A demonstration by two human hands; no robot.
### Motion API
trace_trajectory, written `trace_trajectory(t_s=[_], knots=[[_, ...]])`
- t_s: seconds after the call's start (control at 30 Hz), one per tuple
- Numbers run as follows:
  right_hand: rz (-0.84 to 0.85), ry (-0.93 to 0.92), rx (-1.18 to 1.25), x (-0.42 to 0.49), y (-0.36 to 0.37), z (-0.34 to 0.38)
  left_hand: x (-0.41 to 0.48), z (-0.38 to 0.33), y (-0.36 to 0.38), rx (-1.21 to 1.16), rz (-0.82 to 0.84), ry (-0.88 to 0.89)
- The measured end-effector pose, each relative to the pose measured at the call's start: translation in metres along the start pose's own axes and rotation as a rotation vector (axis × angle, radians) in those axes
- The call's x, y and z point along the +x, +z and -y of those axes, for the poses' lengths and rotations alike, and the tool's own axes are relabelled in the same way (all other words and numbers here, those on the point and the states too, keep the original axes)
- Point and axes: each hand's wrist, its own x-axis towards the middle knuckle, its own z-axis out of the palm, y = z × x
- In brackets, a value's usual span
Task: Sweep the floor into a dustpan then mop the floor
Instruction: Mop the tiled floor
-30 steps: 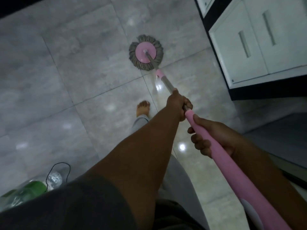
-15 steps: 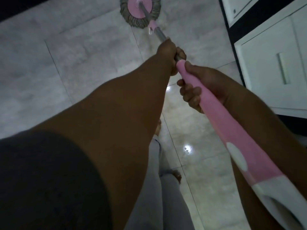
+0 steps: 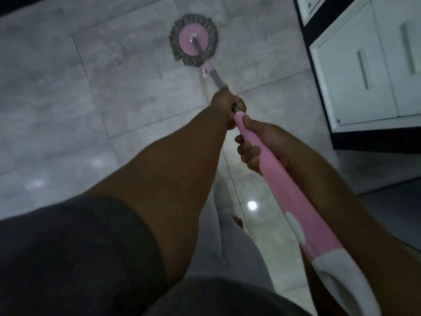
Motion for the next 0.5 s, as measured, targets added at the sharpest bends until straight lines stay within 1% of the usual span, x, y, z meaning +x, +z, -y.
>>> trace_trajectory(t_s=[0.03, 0.07, 0.1, 0.2, 0.3, 0.37, 0.5], knots=[[-0.036, 0.049, -0.121, -0.013, -0.013, -0.015, -0.017, 0.018, -0.008, 0.042, 0.007, 0.006], [-0.079, 0.092, -0.16, -0.025, -0.028, -0.034, -0.03, 0.039, -0.018, 0.032, 0.009, -0.015], [-0.08, 0.109, -0.191, -0.04, -0.04, -0.06, -0.047, 0.068, -0.031, 0.065, 0.013, -0.038], [-0.072, 0.15, -0.216, -0.092, -0.054, -0.133, -0.093, 0.137, -0.066, -0.014, -0.019, -0.125], [-0.093, 0.178, -0.262, -0.122, -0.068, -0.18, -0.117, 0.187, -0.094, 0.038, -0.037, -0.12], [-0.089, 0.196, -0.27, -0.129, -0.073, -0.194, -0.119, 0.205, -0.105, 0.025, -0.025, -0.148], [-0.09, 0.216, -0.289, -0.122, -0.071, -0.186, -0.112, 0.198, -0.107, -0.022, 0.002, -0.138]])
